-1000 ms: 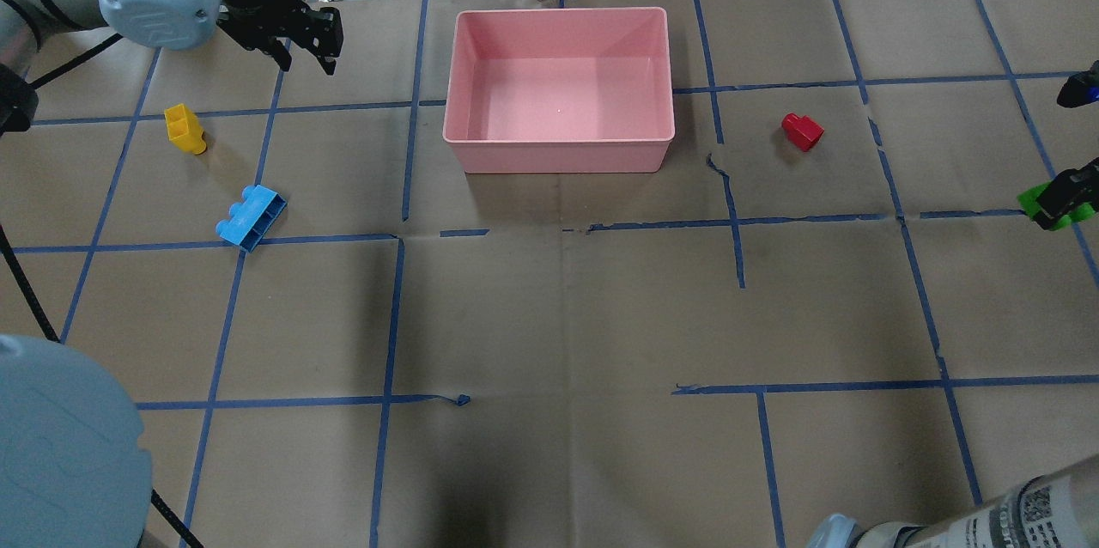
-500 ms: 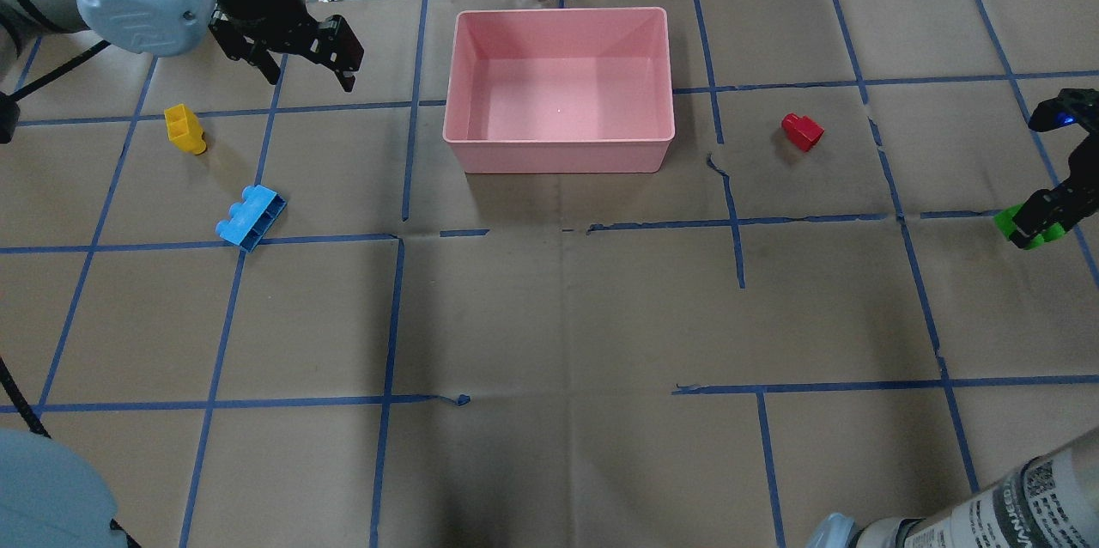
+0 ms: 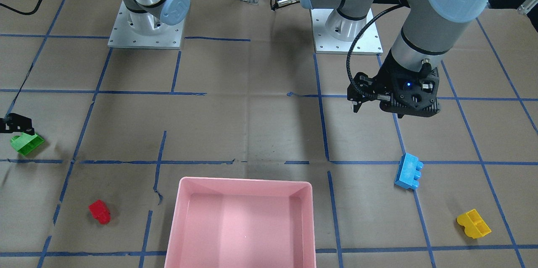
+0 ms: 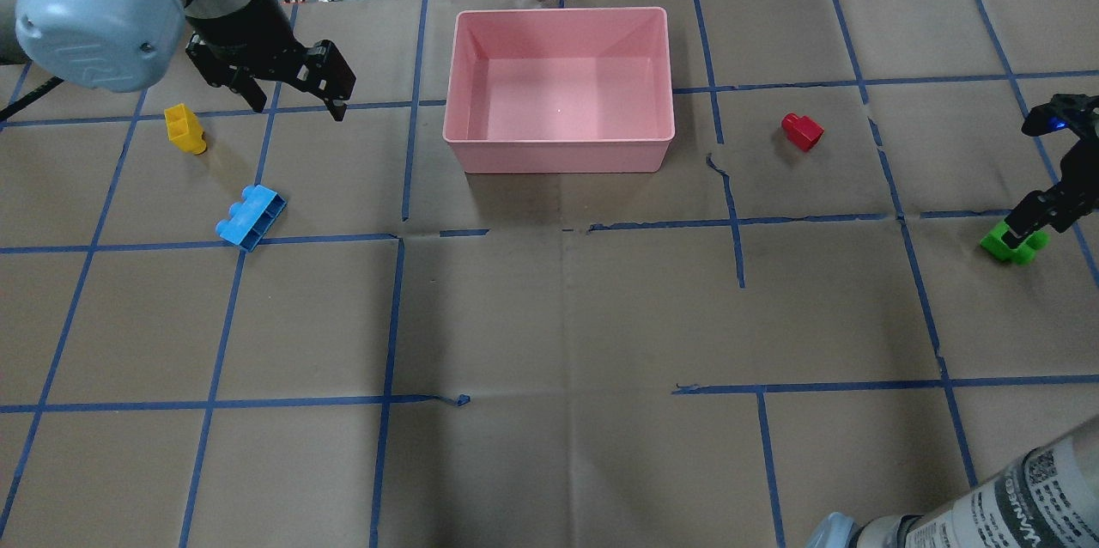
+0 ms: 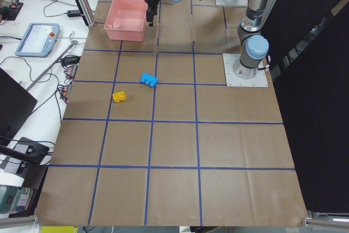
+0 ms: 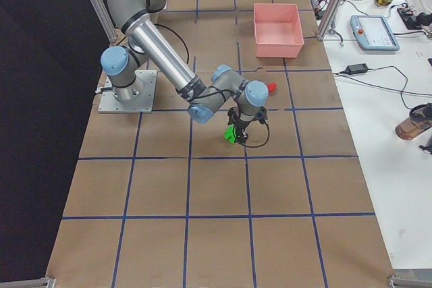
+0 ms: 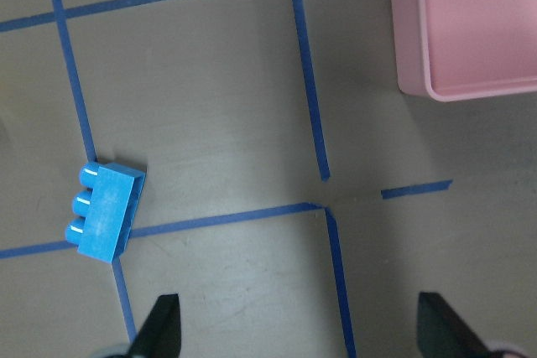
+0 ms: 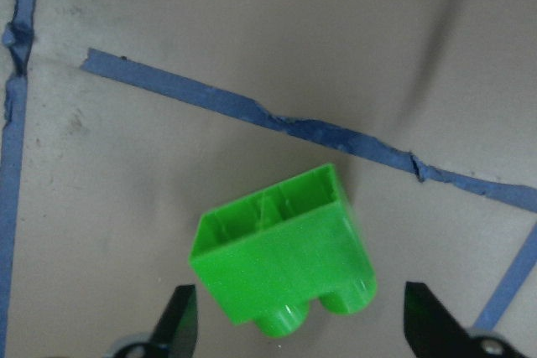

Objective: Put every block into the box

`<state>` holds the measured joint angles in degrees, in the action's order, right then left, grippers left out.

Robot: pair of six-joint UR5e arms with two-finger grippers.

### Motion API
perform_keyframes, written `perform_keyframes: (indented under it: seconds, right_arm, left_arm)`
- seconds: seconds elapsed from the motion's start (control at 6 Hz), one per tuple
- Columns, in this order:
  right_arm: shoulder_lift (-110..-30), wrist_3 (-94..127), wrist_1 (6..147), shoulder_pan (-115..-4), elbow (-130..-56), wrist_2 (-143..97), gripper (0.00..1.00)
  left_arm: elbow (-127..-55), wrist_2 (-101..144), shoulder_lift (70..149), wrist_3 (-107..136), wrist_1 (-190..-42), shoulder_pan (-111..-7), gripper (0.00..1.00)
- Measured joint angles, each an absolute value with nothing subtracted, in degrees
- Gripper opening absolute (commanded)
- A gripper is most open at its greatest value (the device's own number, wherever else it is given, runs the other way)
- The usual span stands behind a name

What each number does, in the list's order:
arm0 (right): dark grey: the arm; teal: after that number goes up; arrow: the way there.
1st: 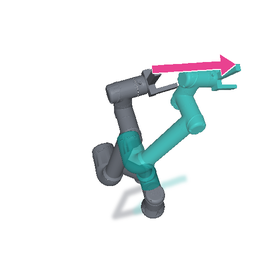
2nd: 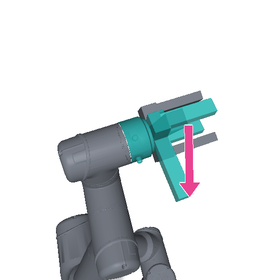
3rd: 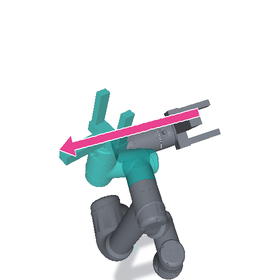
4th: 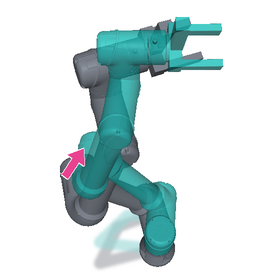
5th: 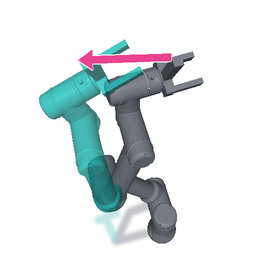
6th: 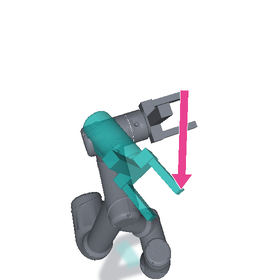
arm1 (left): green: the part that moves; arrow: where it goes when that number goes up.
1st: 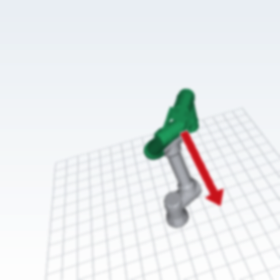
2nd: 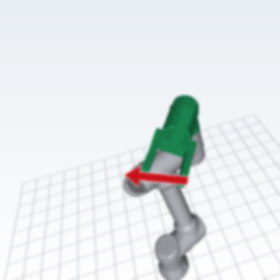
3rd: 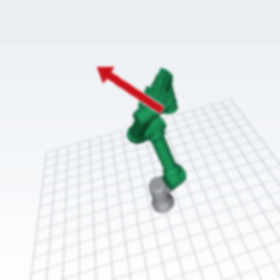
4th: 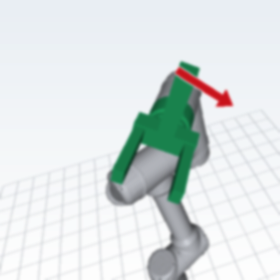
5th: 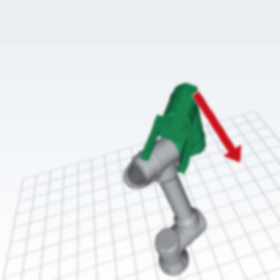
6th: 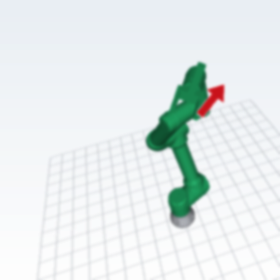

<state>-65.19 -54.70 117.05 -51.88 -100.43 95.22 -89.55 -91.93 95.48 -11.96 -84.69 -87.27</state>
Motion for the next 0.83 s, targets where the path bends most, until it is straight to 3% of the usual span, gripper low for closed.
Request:
perform_keyframes:
  seconds: [0.33, 0.83]
  right_arm:
    - [-69.0, -52.6, 114.6, -53.7, -97.5, 95.3, 1.00]
    - [-79.0, -33.1, 94.4, -66.3, -88.0, 95.7, 1.00]
  left_arm:
    - [-90.4, -92.0, 92.0, -12.0, -88.6, -87.2, 1.00]
    - [-90.6, -92.0, 91.2, -12.1, -89.0, -87.2, 1.00]
